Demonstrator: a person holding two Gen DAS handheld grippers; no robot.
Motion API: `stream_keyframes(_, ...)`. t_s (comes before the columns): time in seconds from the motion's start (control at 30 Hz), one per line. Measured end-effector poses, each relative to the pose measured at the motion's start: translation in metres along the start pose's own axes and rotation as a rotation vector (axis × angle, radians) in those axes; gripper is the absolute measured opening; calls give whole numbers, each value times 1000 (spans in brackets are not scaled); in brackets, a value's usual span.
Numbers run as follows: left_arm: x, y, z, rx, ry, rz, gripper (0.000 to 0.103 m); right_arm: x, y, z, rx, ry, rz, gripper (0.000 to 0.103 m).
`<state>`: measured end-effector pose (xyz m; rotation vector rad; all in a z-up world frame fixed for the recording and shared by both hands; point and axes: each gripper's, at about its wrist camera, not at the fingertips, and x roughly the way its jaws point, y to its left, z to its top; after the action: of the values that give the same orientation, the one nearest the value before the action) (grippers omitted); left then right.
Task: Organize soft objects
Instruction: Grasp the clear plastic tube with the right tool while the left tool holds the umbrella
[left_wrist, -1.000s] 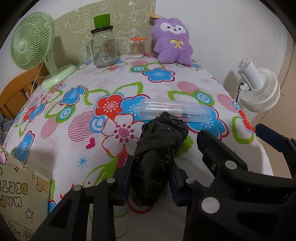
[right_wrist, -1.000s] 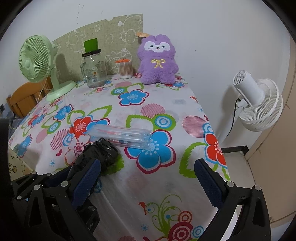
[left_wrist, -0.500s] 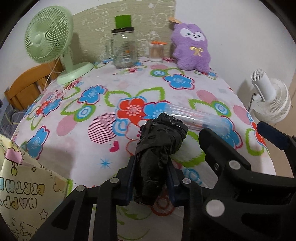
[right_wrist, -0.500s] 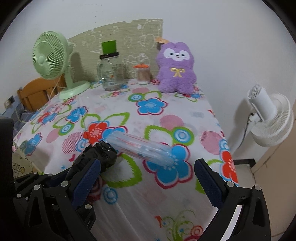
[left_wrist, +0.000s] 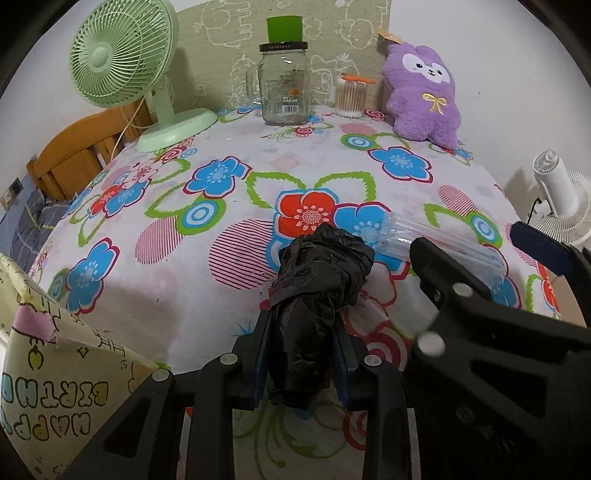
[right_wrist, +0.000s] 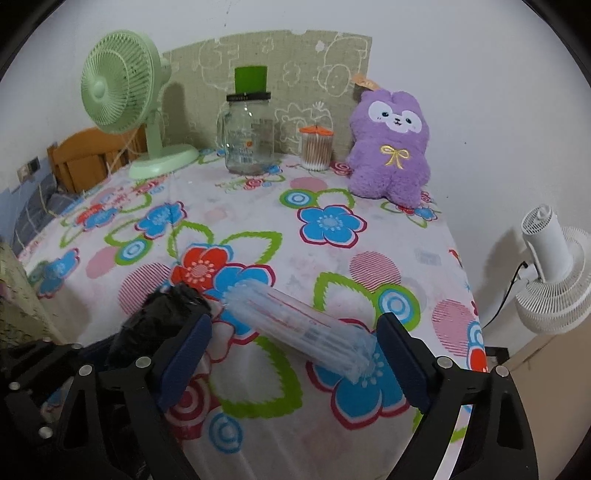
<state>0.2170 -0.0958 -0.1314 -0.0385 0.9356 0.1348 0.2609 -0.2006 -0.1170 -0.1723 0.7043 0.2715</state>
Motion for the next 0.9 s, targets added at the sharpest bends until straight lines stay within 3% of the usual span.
stream_keyframes(0.1,0,-1,0,11,-3,2,29,10,0,0,-16,22,-6,84)
stream_keyframes(0.27,0,-1,-1,28,-10,-4,29,25,-1,-2,-4,96,60,70)
stream_keyframes(0.4,-1,-3,-2,48,-20,7,29,26,4,-4,-37,129,0,51)
stream_keyframes(0.63,-1,-1,-3,52,-14,3,29,27,3,-5,-57,155,-41,33)
stream_keyframes(0.7,-2,-2,-3,53,-13,5,29,26,3,-5,-61,161,-44,23)
stream_keyframes(0.9,-4,-3,-6,62,-7,-15,29,20,4,-7,-56,167,-38,17)
